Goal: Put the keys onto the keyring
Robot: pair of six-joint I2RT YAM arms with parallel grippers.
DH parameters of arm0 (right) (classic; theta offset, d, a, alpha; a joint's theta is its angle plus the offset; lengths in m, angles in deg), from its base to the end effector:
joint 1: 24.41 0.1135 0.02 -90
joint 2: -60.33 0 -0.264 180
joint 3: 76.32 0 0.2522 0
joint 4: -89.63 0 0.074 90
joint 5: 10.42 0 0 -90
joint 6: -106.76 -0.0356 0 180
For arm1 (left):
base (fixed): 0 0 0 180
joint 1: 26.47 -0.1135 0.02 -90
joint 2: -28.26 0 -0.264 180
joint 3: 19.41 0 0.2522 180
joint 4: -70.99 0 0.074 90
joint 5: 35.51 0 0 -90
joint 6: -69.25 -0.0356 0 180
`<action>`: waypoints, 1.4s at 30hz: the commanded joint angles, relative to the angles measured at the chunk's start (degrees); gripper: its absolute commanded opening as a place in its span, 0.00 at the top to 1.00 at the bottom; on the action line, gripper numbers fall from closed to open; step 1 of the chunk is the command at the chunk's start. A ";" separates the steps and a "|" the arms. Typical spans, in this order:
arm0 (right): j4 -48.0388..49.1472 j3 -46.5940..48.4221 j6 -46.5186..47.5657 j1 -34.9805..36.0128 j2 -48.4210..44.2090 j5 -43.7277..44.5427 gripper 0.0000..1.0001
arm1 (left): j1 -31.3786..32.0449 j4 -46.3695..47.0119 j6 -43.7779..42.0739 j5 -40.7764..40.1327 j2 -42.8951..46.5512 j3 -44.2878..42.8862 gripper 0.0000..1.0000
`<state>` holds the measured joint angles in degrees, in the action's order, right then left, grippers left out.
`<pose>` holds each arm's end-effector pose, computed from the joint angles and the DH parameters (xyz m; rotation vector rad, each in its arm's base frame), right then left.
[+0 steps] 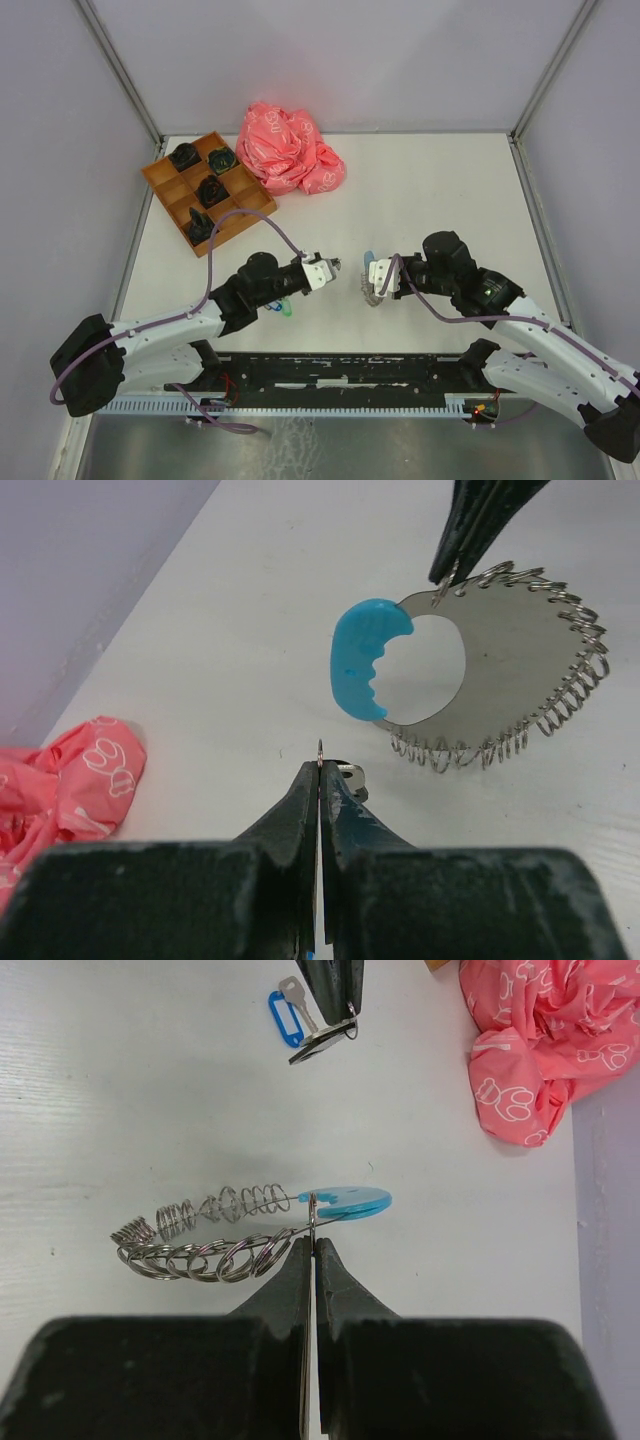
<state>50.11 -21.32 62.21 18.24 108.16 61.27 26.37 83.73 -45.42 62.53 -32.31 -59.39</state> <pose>0.1278 0.1329 0.2830 -1.6022 1.3870 0.3117 0.1377 -0.1900 0.2398 1.1637 1.2806 -0.4841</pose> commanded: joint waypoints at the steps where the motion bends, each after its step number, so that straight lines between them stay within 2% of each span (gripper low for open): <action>1: 2.50 2.09 3.60 0.18 -1.00 0.13 0.99 | 0.13 5.43 -10.27 7.15 0.04 0.16 0.97; 7: 3.50 1.35 6.13 0.16 -0.81 0.24 0.99 | 0.69 5.52 -16.74 11.97 -0.46 -0.12 0.97; 14: 5.01 0.44 7.09 0.20 -1.01 -1.47 0.99 | 3.30 7.47 -20.81 9.31 -1.75 -0.04 0.97; 36: 4.03 -0.19 10.15 0.17 -0.05 -2.79 0.99 | 5.99 14.77 -22.09 9.06 -6.93 -1.75 0.97; 42: 3.55 0.27 8.16 0.20 -0.04 -2.75 0.99 | 6.05 14.81 -21.91 9.61 -7.82 -2.28 0.97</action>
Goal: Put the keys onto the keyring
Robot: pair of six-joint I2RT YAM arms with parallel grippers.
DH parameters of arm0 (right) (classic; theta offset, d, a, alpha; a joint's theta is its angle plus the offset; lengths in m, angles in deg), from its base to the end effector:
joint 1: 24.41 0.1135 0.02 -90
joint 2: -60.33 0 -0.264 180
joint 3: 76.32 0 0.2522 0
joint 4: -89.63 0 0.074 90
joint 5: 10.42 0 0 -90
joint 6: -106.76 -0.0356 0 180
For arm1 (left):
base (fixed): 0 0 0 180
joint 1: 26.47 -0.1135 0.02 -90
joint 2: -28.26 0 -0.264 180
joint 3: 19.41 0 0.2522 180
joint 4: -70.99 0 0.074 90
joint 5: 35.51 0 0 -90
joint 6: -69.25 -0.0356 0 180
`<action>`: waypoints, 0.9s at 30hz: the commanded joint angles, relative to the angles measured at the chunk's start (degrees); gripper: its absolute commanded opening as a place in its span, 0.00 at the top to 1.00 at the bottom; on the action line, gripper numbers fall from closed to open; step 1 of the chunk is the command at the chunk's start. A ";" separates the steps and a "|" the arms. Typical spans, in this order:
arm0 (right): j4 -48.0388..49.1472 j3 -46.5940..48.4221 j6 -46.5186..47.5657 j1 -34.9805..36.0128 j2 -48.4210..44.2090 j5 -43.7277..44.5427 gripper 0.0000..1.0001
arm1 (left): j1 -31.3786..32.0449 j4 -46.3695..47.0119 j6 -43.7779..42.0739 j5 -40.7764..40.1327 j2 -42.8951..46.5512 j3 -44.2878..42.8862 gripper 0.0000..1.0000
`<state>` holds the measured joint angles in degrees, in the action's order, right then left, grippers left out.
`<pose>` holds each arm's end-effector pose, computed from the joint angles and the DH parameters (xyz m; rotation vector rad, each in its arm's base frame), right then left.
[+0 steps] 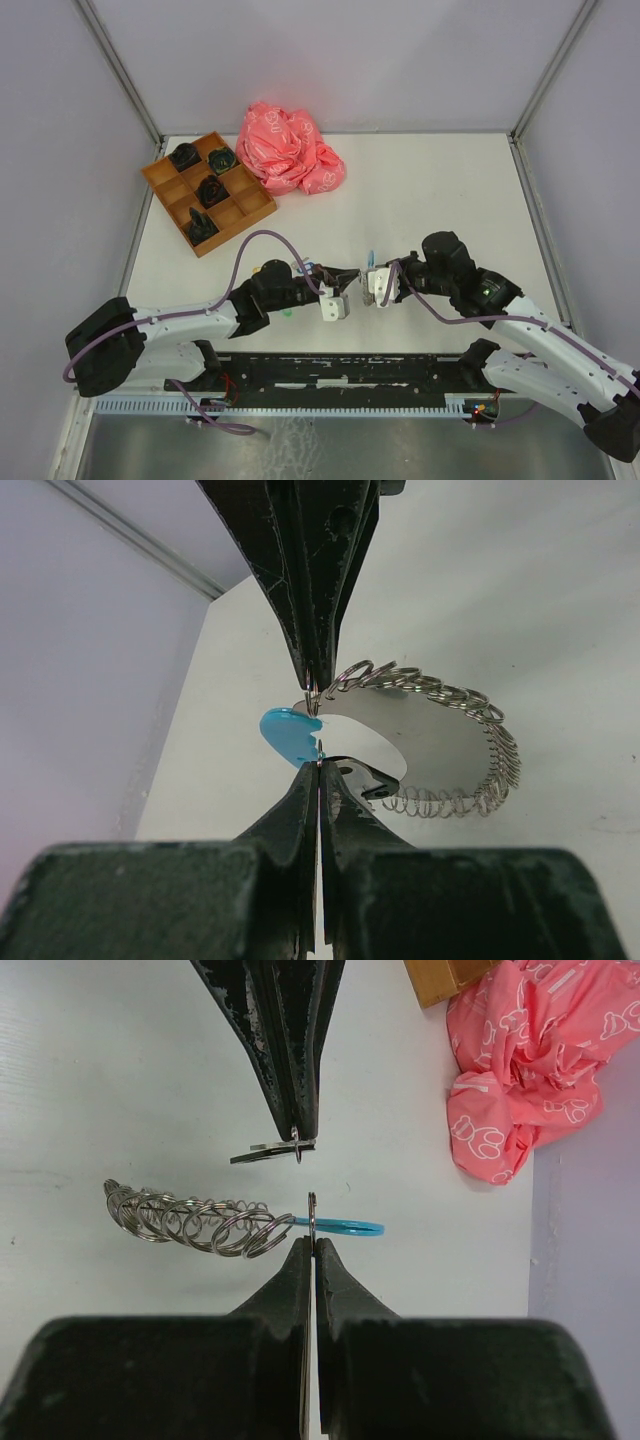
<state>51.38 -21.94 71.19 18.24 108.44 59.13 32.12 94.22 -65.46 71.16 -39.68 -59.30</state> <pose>0.1280 0.1348 0.2807 -1.7046 1.2270 0.2561 0.1222 -0.2197 0.2305 1.4351 0.8514 -0.4242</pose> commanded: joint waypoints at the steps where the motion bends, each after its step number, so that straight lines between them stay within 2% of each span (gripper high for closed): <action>1: 2.14 1.03 -1.26 0.20 -0.31 -0.64 0.99 | 0.22 4.32 -1.87 1.00 -0.50 -2.40 0.97; 27: 2.74 0.69 0.33 0.20 -0.44 -0.30 0.99 | 0.22 4.40 -1.17 3.11 -2.08 -3.84 0.97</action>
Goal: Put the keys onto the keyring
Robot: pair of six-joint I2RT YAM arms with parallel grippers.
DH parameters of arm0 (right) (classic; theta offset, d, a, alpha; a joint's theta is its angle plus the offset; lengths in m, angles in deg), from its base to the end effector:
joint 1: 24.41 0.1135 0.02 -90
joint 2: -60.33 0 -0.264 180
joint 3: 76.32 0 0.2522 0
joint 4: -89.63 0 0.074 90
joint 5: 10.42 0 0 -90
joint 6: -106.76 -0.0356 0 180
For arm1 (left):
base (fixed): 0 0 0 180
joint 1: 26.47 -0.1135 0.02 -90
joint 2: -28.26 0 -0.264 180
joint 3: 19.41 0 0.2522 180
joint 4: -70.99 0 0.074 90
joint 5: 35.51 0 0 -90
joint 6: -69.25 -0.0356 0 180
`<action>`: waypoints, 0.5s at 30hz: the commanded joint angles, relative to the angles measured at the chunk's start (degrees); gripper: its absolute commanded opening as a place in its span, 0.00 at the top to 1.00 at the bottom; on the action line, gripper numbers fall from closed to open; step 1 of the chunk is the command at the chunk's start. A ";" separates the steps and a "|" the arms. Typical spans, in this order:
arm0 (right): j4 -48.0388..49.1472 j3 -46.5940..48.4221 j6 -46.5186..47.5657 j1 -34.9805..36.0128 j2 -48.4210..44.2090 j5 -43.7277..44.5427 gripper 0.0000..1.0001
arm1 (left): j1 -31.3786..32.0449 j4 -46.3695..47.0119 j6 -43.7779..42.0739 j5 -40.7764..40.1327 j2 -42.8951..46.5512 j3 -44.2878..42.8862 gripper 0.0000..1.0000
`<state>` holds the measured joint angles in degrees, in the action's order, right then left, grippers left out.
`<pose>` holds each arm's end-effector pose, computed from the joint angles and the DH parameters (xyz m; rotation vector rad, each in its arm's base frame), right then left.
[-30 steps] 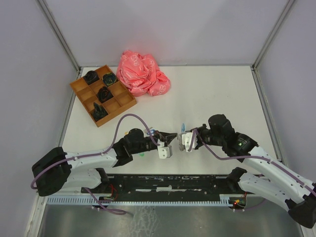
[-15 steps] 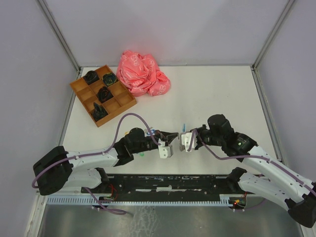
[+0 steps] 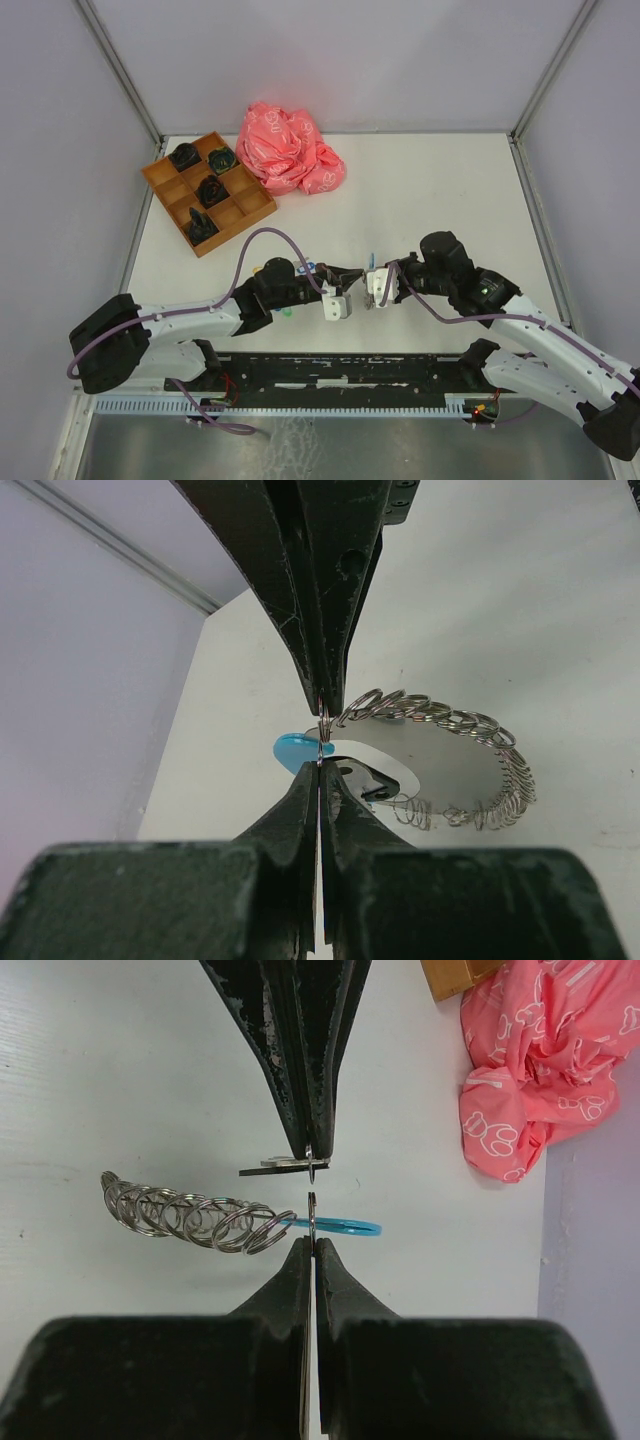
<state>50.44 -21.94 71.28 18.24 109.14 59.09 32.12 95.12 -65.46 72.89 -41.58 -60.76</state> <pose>0.1288 0.1356 0.2772 -1.7236 1.2468 0.2633 0.1249 -0.2262 0.2328 1.4421 0.8264 -0.4483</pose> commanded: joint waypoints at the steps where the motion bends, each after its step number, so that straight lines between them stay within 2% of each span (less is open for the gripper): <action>1: 3.72 0.61 0.28 0.25 -1.18 -0.21 0.99 | 0.26 3.51 -1.09 1.37 -0.20 -2.39 0.97; 15: 3.81 0.51 0.10 0.23 -1.27 -0.60 0.99 | 0.36 3.59 -0.73 1.23 -0.60 -2.74 0.97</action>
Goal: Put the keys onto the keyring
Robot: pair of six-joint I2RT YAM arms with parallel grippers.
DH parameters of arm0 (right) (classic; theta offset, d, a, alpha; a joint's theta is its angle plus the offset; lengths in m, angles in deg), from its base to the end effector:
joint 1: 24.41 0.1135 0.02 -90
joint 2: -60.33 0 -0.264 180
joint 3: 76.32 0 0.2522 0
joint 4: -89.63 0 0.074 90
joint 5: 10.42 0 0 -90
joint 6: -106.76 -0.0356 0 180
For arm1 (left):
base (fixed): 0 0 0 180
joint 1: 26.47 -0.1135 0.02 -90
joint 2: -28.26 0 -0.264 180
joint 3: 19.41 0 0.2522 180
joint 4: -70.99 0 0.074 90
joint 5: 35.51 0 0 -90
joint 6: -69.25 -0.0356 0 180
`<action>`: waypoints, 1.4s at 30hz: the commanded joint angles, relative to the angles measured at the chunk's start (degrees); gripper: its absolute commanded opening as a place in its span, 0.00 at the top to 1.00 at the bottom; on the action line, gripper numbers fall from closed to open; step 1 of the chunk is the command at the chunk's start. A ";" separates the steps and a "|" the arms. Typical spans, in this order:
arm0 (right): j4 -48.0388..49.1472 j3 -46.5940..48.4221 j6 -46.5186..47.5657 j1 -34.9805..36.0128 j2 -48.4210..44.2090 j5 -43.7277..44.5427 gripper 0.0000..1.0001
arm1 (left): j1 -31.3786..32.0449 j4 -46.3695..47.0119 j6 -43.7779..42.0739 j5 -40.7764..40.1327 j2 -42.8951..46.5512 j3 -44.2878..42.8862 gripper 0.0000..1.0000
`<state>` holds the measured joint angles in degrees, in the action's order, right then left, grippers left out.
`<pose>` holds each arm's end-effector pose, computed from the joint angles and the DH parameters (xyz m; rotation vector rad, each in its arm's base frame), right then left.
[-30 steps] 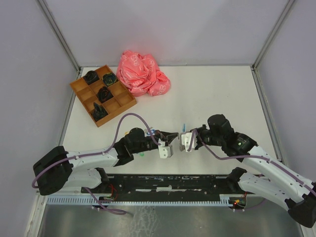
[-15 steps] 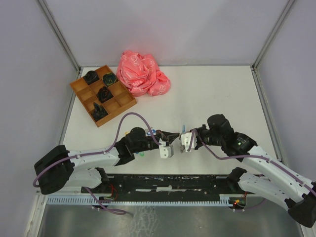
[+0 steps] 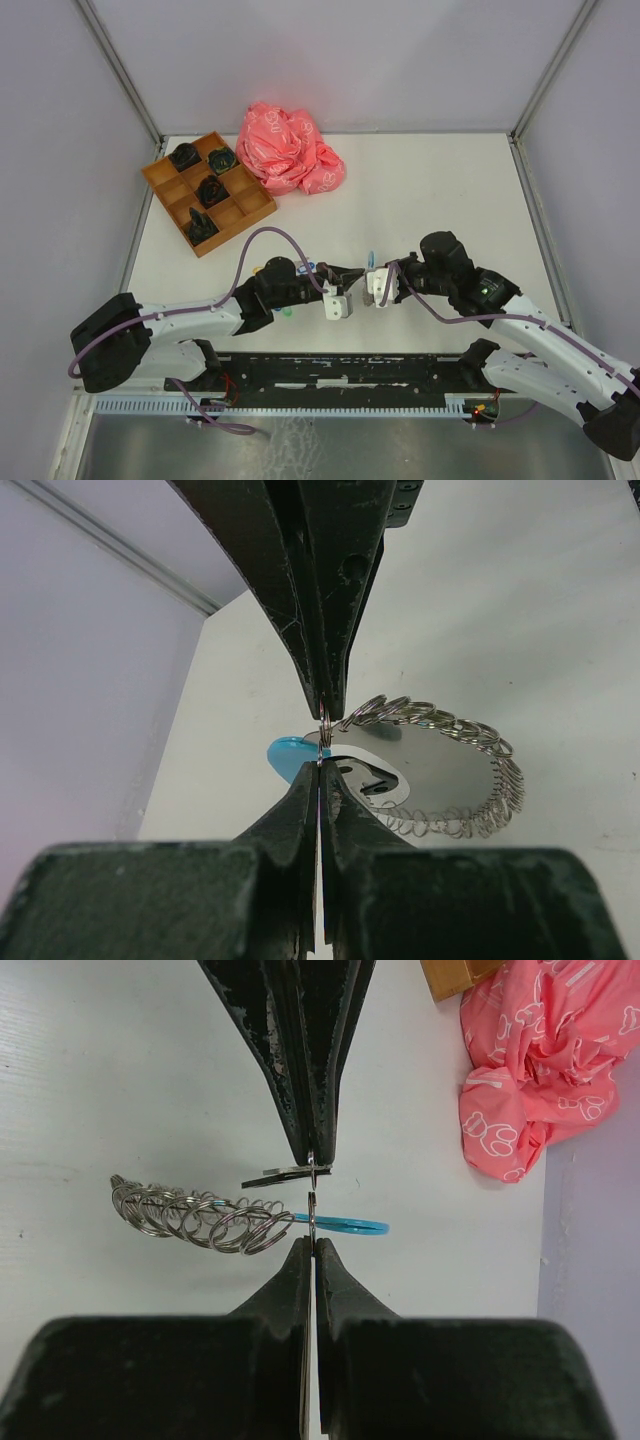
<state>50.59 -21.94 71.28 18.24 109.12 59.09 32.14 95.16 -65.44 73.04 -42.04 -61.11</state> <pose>0.1288 0.1356 0.2775 -1.7217 1.2446 0.2625 0.1257 -0.2277 0.2330 1.4441 0.8256 -0.4511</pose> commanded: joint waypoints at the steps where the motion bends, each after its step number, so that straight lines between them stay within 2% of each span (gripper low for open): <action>1: 3.66 0.51 0.01 0.24 -1.25 -0.65 0.99 | 0.31 3.55 -0.82 0.94 -0.18 -2.48 0.97; 42: 4.61 0.56 -1.30 0.30 -1.51 -2.63 0.99 | 1.33 1.65 -0.23 1.73 -1.35 -4.04 0.97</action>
<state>50.85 -22.20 70.78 18.22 108.38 59.17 32.56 94.86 -65.44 72.73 -42.87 -61.90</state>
